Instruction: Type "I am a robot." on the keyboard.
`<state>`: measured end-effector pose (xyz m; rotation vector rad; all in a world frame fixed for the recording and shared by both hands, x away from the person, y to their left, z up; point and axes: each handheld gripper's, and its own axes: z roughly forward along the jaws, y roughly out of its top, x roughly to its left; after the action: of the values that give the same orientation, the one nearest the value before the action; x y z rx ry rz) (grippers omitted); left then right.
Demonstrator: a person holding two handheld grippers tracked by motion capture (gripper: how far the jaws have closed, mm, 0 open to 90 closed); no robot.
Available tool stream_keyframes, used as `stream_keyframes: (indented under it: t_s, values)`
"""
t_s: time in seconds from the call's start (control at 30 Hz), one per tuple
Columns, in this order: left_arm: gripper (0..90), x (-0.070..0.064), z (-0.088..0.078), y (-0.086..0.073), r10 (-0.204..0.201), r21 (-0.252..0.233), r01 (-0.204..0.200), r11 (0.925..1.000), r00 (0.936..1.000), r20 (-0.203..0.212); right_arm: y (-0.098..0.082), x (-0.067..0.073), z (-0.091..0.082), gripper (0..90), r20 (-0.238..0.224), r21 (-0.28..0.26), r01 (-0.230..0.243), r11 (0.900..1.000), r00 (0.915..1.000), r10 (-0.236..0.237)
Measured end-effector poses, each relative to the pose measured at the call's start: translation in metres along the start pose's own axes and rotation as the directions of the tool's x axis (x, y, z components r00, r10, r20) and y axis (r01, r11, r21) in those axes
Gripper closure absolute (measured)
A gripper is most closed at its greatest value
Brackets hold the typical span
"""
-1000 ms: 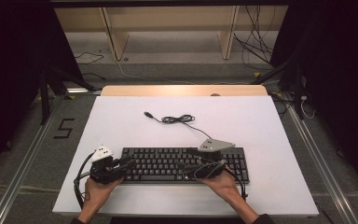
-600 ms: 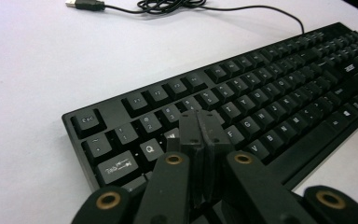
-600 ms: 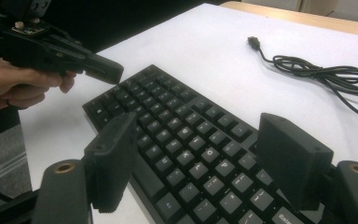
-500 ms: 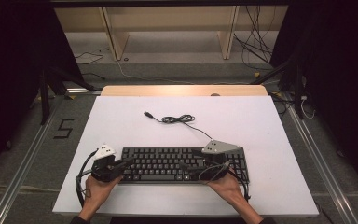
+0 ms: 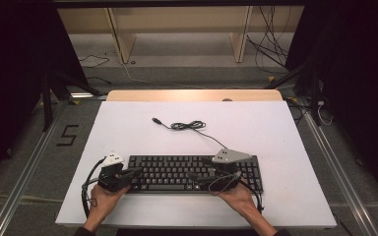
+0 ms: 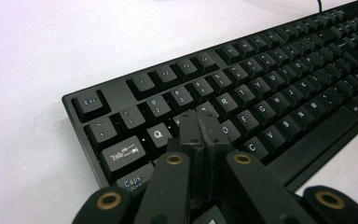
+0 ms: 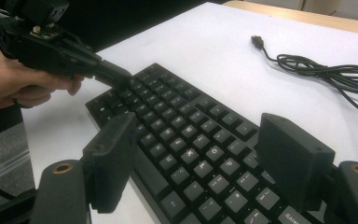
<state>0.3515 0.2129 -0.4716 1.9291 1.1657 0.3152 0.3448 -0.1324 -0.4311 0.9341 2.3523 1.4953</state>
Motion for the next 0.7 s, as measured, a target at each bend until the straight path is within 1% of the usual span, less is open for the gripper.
stream_keyframes:
  t_s: [0.3,0.37,0.53,0.63,0.7]
  values:
    - [89.2,0.0009,0.0035,-0.0009,0.004,0.024,-0.003,0.9997,1.0000,-0.009,0.0003,-0.0002,-0.0014,28.0,0.007,-0.013,0.000,1.000,1.0000,0.000]
    - [89.2,0.0009,0.0046,-0.0013,-0.002,0.030,0.003,0.9995,0.9999,-0.012,0.0003,-0.0003,-0.0016,27.9,0.006,-0.014,0.000,1.000,1.0000,0.000]
    - [89.2,0.0023,0.0059,-0.0017,-0.002,0.040,0.003,0.9992,0.9998,-0.021,0.0004,-0.0001,-0.0016,28.0,0.005,-0.016,0.001,1.000,1.0000,-0.001]
    - [89.2,0.0029,0.0072,-0.0021,0.006,0.054,-0.005,0.9985,0.9996,-0.027,0.0004,0.0002,-0.0015,27.9,0.005,-0.015,0.002,1.000,1.0000,-0.002]
    - [89.2,0.0025,0.0083,-0.0024,0.002,0.055,-0.001,0.9985,0.9996,-0.026,0.0004,0.0003,-0.0015,28.0,0.004,-0.015,0.002,1.000,1.0000,-0.002]
